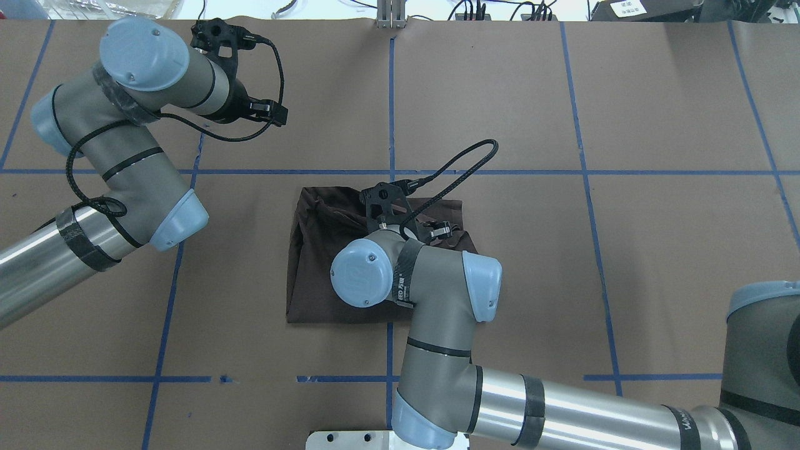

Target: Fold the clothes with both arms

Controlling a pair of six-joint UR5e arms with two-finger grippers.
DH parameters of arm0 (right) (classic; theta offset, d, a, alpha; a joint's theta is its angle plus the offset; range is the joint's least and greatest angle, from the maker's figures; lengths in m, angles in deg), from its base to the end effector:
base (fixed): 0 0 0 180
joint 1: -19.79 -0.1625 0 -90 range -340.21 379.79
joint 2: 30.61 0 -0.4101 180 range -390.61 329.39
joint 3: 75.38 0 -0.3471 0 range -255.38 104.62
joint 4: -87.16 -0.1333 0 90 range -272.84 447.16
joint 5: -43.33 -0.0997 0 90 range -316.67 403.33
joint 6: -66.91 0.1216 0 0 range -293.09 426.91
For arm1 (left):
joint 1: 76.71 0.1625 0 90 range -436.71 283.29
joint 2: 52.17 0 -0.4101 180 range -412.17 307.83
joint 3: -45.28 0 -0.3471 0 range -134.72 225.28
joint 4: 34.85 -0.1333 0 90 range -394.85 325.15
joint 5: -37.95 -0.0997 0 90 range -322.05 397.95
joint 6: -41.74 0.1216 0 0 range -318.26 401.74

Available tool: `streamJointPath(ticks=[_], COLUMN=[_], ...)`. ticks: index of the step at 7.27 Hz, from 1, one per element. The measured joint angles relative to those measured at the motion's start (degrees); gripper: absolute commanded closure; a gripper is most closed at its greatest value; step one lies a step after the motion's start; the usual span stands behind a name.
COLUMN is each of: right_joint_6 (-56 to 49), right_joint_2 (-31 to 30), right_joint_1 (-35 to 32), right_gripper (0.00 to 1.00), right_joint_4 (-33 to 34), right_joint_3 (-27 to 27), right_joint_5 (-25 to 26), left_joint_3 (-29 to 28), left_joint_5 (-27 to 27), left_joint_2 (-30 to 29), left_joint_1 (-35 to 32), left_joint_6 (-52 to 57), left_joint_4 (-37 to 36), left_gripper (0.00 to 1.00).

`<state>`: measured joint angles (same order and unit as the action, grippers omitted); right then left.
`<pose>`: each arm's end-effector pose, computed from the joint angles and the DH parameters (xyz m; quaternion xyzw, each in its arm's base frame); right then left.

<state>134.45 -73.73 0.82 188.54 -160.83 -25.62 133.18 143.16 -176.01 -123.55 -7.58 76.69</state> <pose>-0.6043 -0.3949 0.2551 0.2575 -0.1831 0.0199 0.9486 0.3893 -0.5634 0.3108 0.2220 0.4028 0.0117 0.8879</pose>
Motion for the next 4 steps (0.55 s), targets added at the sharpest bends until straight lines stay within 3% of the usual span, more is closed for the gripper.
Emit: streamJointPath(ticks=[1, 2, 4], right_joint_6=[-2.1, -4.1, -5.4], right_joint_2=[-0.1, -0.1, -0.1], right_joint_1=[-1.7, -3.7, -6.0], right_gripper=[1.0, 0.01, 0.0], right_joint_4=[-0.2, -0.5, -5.6], right_joint_3=[0.1, 0.3, 2.8], right_joint_5=[0.0, 0.0, -0.1], left_joint_3=[0.0, 0.0, 0.1], left_joint_5=[0.0, 0.0, -0.1], left_joint_2=[0.0, 0.1, 0.4], left_joint_1=[0.0, 0.0, 0.0], left_joint_6=[0.0, -0.1, -0.2], left_joint_4=[0.0, 0.0, 0.5], left_gripper=[0.0, 0.0, 0.0])
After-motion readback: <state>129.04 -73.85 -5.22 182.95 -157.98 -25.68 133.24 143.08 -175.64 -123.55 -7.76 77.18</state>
